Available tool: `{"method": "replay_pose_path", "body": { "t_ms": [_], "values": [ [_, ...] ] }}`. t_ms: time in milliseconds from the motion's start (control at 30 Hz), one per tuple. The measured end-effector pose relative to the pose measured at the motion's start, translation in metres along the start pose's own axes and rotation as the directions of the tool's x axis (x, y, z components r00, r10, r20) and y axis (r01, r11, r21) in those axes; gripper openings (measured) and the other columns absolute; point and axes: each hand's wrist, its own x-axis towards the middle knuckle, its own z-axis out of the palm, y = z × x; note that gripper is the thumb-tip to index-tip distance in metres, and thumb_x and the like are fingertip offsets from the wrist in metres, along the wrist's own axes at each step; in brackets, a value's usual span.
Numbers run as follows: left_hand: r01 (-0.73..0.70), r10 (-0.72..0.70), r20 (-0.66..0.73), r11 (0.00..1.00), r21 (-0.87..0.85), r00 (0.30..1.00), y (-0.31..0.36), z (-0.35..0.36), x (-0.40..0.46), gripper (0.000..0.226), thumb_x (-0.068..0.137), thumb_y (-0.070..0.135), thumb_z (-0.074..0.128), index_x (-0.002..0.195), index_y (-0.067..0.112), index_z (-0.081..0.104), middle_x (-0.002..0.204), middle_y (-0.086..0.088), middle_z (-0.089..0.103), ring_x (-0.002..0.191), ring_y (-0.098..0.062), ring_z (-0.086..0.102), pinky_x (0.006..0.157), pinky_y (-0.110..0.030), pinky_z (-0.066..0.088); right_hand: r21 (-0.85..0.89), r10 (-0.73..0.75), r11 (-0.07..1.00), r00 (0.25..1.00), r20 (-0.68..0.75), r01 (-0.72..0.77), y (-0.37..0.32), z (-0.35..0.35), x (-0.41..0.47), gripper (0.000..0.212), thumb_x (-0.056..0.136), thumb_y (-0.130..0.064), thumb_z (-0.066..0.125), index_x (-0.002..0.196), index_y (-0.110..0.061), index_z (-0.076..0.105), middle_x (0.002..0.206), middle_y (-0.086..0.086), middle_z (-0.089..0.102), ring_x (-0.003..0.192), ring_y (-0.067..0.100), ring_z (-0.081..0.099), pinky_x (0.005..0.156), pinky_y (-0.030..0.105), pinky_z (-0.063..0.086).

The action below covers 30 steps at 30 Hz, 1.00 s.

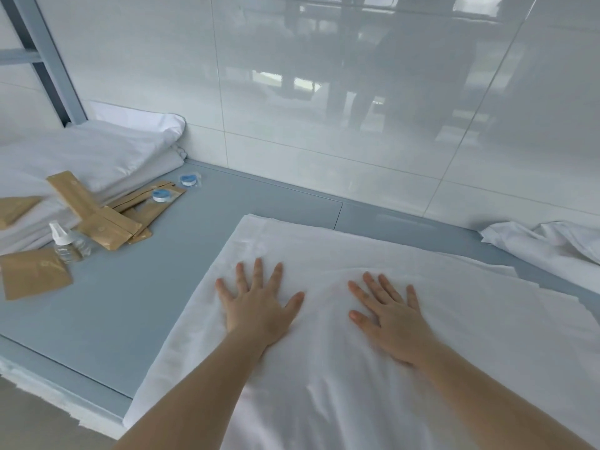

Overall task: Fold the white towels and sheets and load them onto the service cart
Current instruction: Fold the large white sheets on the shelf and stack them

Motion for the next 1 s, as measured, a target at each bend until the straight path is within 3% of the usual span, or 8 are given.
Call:
{"method": "replay_pose_path", "body": {
  "t_ms": [133, 233, 600, 800, 1000],
  "values": [
    [0.083, -0.083, -0.026, 0.997, 0.007, 0.996, -0.016, 0.002, -0.012, 0.091, 0.066, 0.089, -0.009, 0.147, 0.047, -0.015, 0.161, 0.003, -0.015, 0.145, -0.034, -0.017, 0.105, -0.067, -0.013, -0.014, 0.042, 0.999, 0.999, 0.013, -0.042, 0.01, -0.006, 0.007, 0.074, 0.073, -0.083, 0.0, 0.14, -0.058, -0.015, 0.156, -0.021, -0.019, 0.145, 0.007, -0.018, 0.113, 0.058, -0.013],
    [0.119, -0.119, -0.035, 0.993, 0.003, 0.992, -0.028, 0.002, -0.018, 0.093, 0.064, 0.09, -0.011, 0.147, 0.047, -0.015, 0.161, 0.002, -0.015, 0.145, -0.036, -0.018, 0.104, -0.068, -0.014, -0.028, 0.026, 0.999, 1.0, 0.011, -0.026, -0.004, -0.002, 0.007, 0.075, 0.066, -0.085, -0.009, 0.134, -0.059, -0.027, 0.155, -0.02, -0.023, 0.144, 0.009, -0.021, 0.112, 0.06, -0.012],
    [0.002, 0.0, -0.053, 0.999, 0.038, 0.999, -0.062, -0.002, -0.001, 0.092, 0.063, 0.091, -0.013, 0.145, 0.049, -0.016, 0.161, 0.004, -0.012, 0.146, -0.033, -0.014, 0.105, -0.067, -0.014, -0.005, 0.083, 0.997, 0.997, -0.008, -0.083, -0.042, 0.012, -0.016, 0.071, 0.06, -0.087, -0.018, 0.123, -0.063, -0.038, 0.15, -0.016, -0.034, 0.142, 0.013, -0.029, 0.113, 0.056, -0.016],
    [-0.055, 0.057, -0.037, 0.998, 0.043, 0.998, -0.069, -0.005, 0.033, 0.095, 0.061, 0.092, -0.014, 0.146, 0.05, -0.012, 0.162, 0.004, -0.01, 0.147, -0.032, -0.012, 0.105, -0.067, -0.01, 0.0, 0.117, 0.993, 0.993, -0.025, -0.117, -0.046, 0.012, 0.006, 0.07, 0.066, -0.087, -0.01, 0.127, -0.062, -0.033, 0.155, -0.013, -0.027, 0.143, 0.014, -0.026, 0.113, 0.058, -0.014],
    [-0.079, 0.079, 0.012, 0.994, 0.068, 0.997, -0.069, -0.015, 0.073, 0.093, 0.067, 0.09, -0.006, 0.148, 0.046, -0.005, 0.162, 0.002, -0.006, 0.147, -0.033, -0.008, 0.107, -0.068, -0.003, 0.011, 0.12, 0.993, 0.992, -0.044, -0.119, -0.046, 0.004, 0.046, 0.077, 0.072, -0.085, -0.001, 0.142, -0.057, -0.013, 0.159, -0.011, -0.018, 0.146, 0.016, -0.018, 0.113, 0.06, -0.01]
  ]
}}
